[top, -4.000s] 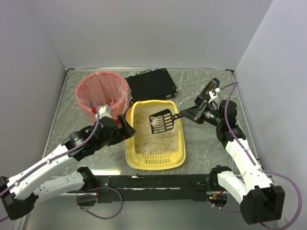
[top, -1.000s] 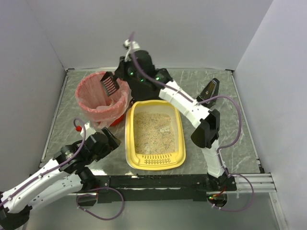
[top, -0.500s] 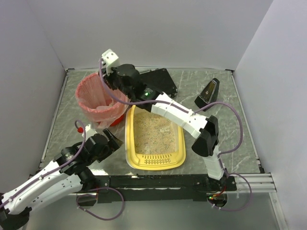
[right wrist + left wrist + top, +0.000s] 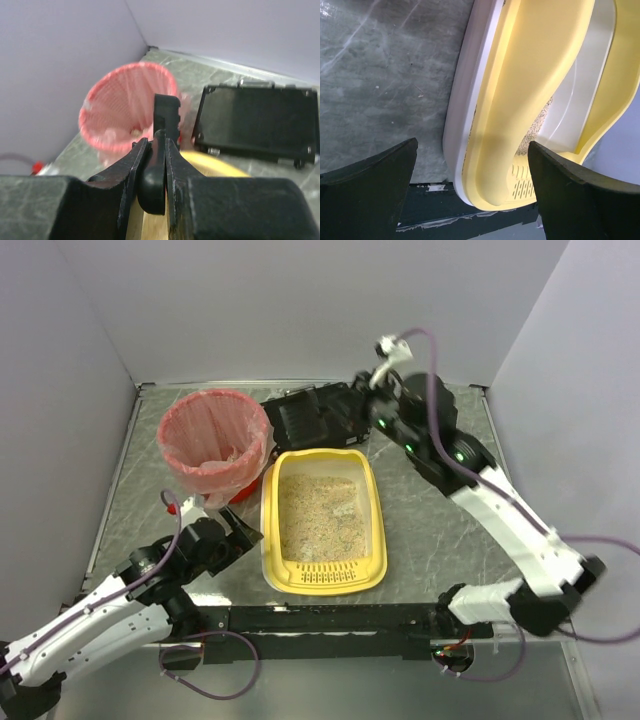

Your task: Clean the litter box

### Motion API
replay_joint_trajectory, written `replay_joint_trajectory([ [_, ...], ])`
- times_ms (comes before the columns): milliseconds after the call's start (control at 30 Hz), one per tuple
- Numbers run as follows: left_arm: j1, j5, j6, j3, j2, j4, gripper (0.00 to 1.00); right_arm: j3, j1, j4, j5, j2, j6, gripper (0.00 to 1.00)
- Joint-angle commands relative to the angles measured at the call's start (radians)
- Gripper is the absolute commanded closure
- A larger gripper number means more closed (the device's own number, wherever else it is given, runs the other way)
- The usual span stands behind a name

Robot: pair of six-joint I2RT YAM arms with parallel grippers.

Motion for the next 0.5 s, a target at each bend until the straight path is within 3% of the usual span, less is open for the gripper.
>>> replay_joint_trajectory([
  [0,-0.003,-0.026,0.044,0.047,0.033,0.075,0.03,-0.208,-0.068,0.010,-0.179,-0.128,0.065,1.00],
  [100,0.000,-0.089,0.094,0.109,0.092,0.092,0.03,-0.299,-0.171,0.016,-0.333,-0.140,-0.003,1.00],
  [200,0.044,-0.149,0.148,0.203,0.212,0.016,0.03,-0.394,-0.195,0.109,-0.409,-0.104,-0.135,1.00],
  [233,0.072,-0.108,0.182,0.240,0.277,0.015,0.03,-0.420,-0.197,0.141,-0.452,-0.072,-0.183,1.00],
  [267,0.176,-0.059,0.220,0.255,0.308,0.035,0.03,-0.418,-0.197,0.137,-0.472,-0.052,-0.203,1.00],
  [333,0.314,0.184,0.331,0.265,0.393,0.095,0.03,-0.361,-0.197,0.076,-0.463,0.014,-0.256,1.00],
  [367,0.421,0.242,0.355,0.263,0.419,0.115,0.03,-0.334,-0.195,-0.009,-0.434,0.036,-0.275,1.00],
  [467,0.456,0.204,0.461,0.292,0.494,0.118,0.03,-0.230,-0.197,-0.190,-0.322,0.111,-0.326,1.00],
])
